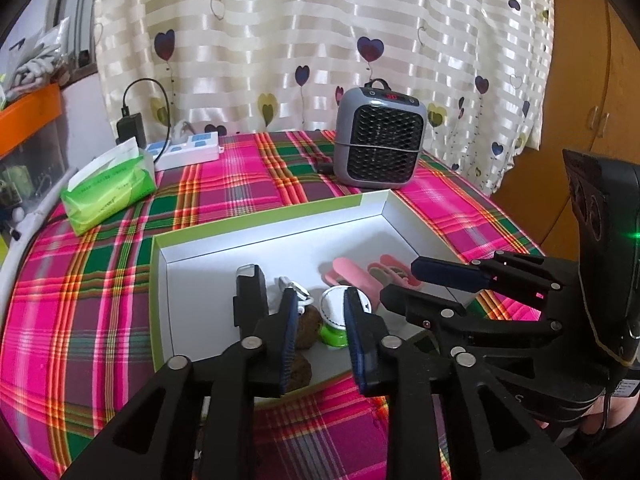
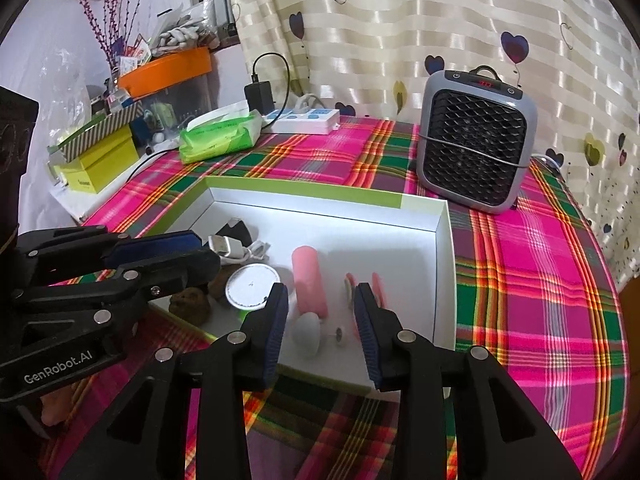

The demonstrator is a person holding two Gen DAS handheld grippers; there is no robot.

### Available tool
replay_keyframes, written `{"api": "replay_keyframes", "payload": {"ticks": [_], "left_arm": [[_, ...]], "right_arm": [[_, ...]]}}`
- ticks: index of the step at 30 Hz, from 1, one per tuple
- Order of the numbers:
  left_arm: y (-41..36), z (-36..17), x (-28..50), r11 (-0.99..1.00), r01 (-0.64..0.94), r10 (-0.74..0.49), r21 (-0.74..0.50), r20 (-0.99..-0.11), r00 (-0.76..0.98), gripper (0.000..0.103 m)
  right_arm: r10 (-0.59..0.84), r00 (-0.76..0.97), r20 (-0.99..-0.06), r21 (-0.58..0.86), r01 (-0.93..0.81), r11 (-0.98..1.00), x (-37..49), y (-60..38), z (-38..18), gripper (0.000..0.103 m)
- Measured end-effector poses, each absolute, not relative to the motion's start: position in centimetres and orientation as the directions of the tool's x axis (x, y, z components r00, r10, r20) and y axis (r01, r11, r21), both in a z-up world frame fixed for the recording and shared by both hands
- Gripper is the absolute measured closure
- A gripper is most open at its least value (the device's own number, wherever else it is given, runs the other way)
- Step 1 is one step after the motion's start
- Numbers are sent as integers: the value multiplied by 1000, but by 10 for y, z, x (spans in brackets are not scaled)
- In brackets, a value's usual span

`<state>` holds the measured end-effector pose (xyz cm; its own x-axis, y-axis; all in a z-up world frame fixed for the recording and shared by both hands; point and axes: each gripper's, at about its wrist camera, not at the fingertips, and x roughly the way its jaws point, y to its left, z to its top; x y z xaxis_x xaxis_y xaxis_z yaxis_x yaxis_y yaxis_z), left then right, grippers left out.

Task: Organize objects
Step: 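Open the left gripper to release the white cable into the box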

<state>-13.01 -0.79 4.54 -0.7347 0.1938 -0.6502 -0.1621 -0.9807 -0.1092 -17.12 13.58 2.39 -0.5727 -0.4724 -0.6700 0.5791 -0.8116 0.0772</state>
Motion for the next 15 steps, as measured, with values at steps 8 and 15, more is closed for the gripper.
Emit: {"api": "replay_keyframes", "payload": {"ticks": [8, 15], "left_arm": [[-13, 49, -121, -982, -144, 188, -122, -638, -747, 75], [-15, 57, -101, -989, -96, 144, -111, -616, -775, 75]], "right_arm": [[-481, -573, -664, 89, 578, -811, -165, 138, 24, 67], [-491, -576, -653, 91, 584, -806, -150, 140, 30, 67]]}}
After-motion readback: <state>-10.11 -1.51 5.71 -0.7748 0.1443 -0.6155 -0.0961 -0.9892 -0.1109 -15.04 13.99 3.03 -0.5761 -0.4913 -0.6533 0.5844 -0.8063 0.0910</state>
